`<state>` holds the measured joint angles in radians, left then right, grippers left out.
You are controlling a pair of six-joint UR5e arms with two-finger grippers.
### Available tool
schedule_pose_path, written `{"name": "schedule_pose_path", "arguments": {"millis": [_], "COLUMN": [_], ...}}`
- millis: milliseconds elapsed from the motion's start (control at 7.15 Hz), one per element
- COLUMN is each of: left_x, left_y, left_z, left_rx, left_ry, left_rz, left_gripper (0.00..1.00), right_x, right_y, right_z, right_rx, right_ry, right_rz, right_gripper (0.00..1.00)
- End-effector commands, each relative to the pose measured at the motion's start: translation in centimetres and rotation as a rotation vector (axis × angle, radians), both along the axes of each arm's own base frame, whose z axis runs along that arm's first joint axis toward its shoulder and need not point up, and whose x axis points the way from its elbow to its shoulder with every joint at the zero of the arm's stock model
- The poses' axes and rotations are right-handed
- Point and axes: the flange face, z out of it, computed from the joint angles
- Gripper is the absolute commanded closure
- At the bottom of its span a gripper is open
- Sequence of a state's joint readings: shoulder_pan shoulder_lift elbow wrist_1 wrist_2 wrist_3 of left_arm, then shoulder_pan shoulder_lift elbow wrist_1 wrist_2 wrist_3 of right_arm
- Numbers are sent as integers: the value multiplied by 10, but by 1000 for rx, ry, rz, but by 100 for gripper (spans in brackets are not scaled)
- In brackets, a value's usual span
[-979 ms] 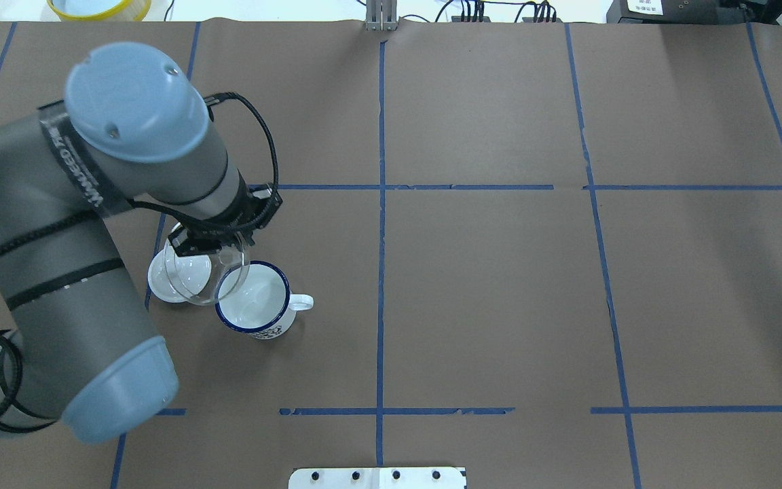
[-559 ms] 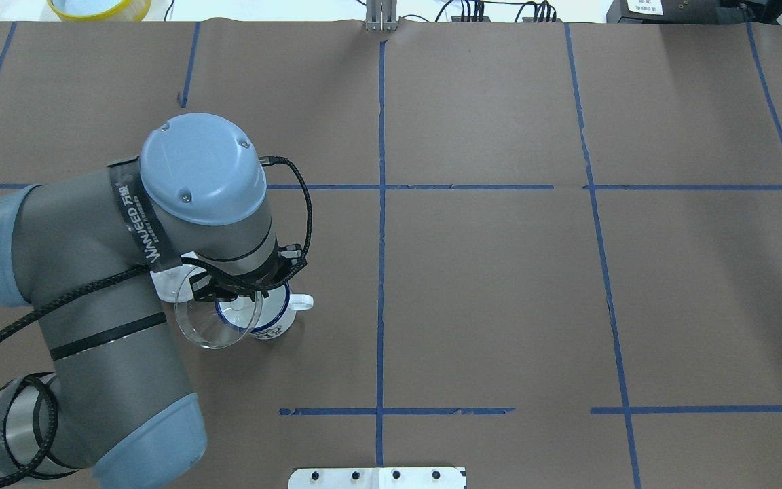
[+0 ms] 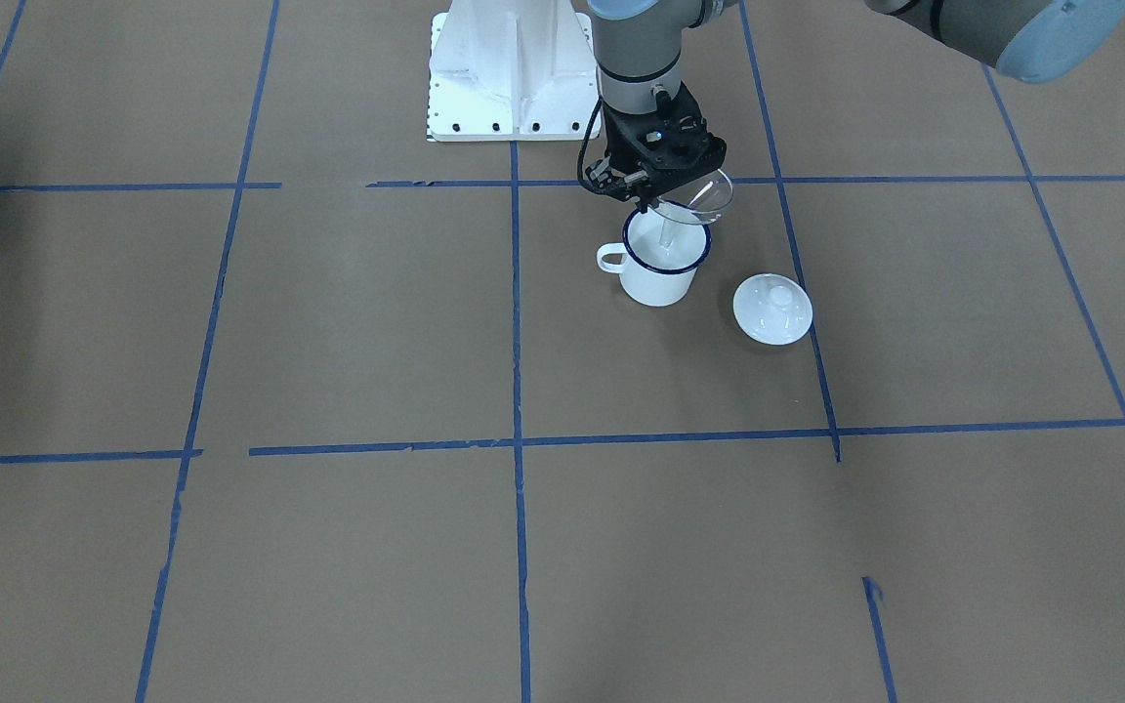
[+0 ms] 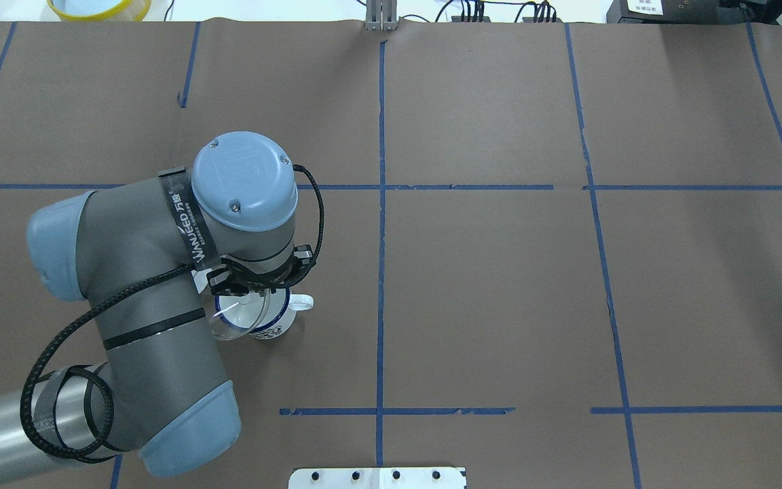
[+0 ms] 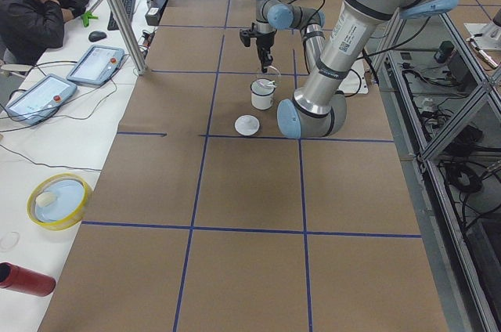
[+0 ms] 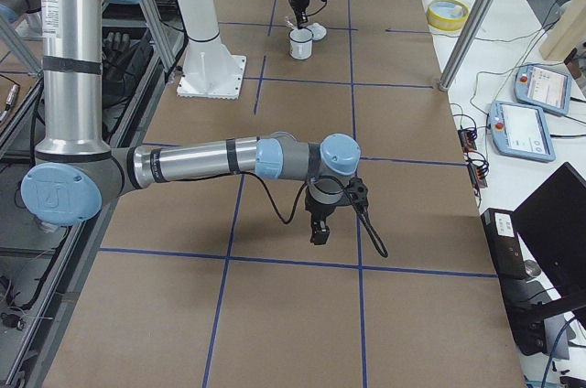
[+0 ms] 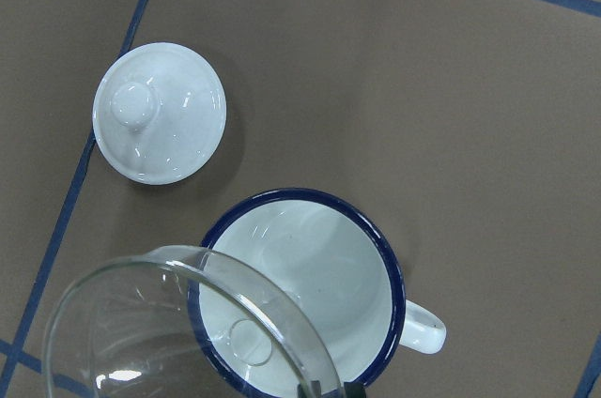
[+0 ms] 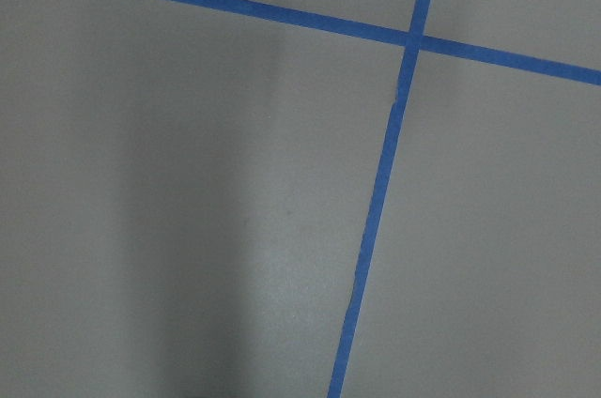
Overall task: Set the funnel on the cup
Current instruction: 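Lower the funnel into the mug opening and open the left gripper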
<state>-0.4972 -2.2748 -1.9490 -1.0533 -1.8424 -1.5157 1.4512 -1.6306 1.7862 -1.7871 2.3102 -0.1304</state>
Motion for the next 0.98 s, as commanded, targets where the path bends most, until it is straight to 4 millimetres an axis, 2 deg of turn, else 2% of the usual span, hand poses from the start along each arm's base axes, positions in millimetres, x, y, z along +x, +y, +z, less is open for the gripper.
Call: {"name": "schedule_pose_path", "arguments": {"millis": [0, 420, 559, 699, 839], "left_x": [3, -5, -31, -64, -95], "left_y": [-1, 2, -12, -42, -53], "left_z": [-1, -5, -9, -11, 0], "left_rx": [5, 18, 79, 132, 183], "left_ry": [7, 27, 40, 45, 37], "left_rz": [0, -1, 26, 26, 49], "left_gripper": [1, 0, 0, 0, 0], "right_x": [0, 0, 0, 0, 0], "right_y": [0, 0, 0, 0, 0], "right_z": [0, 0, 0, 0, 0], "right_rx": [1, -1, -1, -1, -1], "right_ry": [0, 0, 0, 0, 0], "right_rz": [0, 0, 0, 0, 0], "right_gripper": [0, 0, 0, 0, 0]}}
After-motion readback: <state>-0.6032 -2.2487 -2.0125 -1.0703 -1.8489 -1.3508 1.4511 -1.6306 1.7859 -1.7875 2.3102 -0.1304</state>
